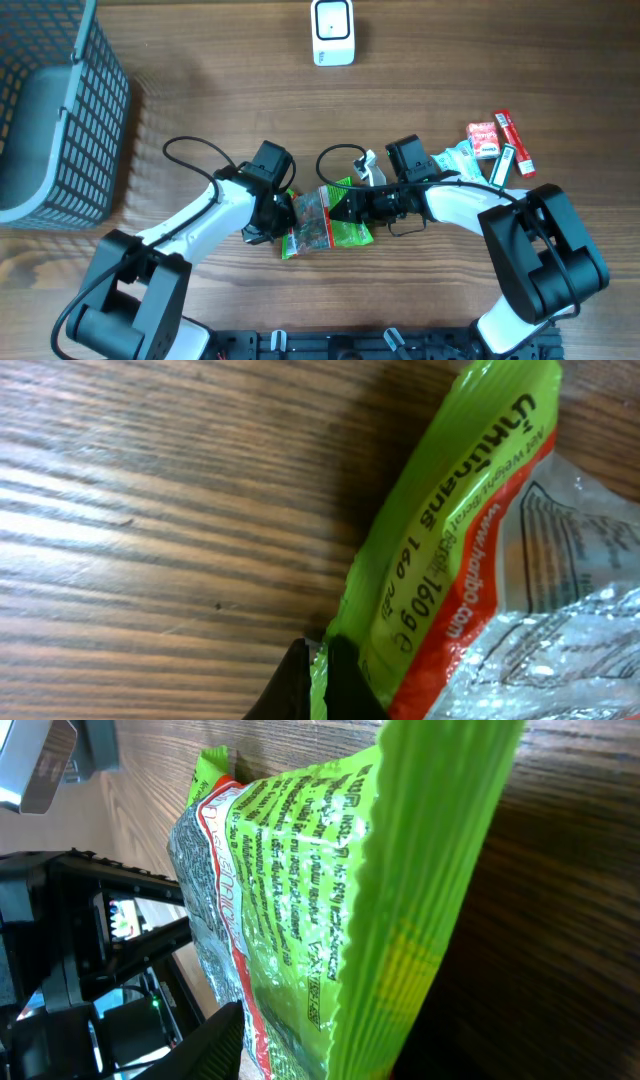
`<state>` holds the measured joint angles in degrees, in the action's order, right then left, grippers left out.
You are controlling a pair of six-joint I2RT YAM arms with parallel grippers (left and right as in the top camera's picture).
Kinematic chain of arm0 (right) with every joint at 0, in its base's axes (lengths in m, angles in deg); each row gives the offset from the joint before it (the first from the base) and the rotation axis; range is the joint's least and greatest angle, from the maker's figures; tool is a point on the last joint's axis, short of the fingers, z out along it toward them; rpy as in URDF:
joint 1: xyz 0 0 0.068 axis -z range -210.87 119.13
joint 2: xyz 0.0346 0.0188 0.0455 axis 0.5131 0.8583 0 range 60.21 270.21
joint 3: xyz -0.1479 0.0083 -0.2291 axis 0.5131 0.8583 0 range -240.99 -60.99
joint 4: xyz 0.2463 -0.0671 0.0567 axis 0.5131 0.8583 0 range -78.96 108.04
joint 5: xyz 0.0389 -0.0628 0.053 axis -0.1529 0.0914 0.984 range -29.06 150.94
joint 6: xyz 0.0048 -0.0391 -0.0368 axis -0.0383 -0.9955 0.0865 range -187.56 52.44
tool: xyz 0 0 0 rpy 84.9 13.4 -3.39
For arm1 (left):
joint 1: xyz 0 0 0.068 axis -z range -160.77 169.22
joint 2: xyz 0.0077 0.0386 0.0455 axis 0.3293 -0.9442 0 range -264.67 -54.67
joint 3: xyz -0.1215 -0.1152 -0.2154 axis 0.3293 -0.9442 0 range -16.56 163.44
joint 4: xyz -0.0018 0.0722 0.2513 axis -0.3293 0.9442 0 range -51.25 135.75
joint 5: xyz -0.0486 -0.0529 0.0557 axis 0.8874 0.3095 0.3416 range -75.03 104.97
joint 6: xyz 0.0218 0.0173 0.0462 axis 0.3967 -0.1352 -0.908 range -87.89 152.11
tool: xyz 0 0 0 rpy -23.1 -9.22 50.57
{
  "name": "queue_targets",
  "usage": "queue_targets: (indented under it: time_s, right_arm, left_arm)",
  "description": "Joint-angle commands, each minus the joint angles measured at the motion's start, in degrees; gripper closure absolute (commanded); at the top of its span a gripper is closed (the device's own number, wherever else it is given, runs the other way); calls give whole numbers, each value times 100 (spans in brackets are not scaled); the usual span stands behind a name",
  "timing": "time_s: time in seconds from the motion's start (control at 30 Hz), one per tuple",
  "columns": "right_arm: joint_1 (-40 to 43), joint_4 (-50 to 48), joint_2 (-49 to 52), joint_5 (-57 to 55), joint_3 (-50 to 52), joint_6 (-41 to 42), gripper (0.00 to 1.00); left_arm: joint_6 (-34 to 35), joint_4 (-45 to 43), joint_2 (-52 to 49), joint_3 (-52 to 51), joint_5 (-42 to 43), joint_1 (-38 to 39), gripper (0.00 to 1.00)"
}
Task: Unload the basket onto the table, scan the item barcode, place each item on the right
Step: 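Hold the Haribo bag with both grippers and stretch it flat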
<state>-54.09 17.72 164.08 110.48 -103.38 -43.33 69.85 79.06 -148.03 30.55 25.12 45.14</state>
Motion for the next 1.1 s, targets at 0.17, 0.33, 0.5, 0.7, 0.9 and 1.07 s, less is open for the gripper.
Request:
queue_targets:
  time_s: [0.17,0.33,0.5,0.7,0.9,1.07]
  right_arm:
    - [-348,-424,-13,350,9,356,54]
    - [-881,-1440,-13,461,9,1095,58]
    - [-1060,-1722,-13,463,11,1091,60]
    - [-1104,-1764,-13,435,166,1047,60]
    - [-1292,-1762,-11,-17,164,1043,88]
    - [-605,-850,-61,-83,164,706,96]
  left_arm:
    - [177,-254,-415,-42,136,13,96]
    - [175,-249,-415,-42,133,13,96]
    - [175,-264,-415,-42,133,13,96]
    - [219,-352,-415,-42,133,13,96]
    - [214,-326,-411,-37,90,4,96]
    - [214,914,70,507,-1545,-400,96]
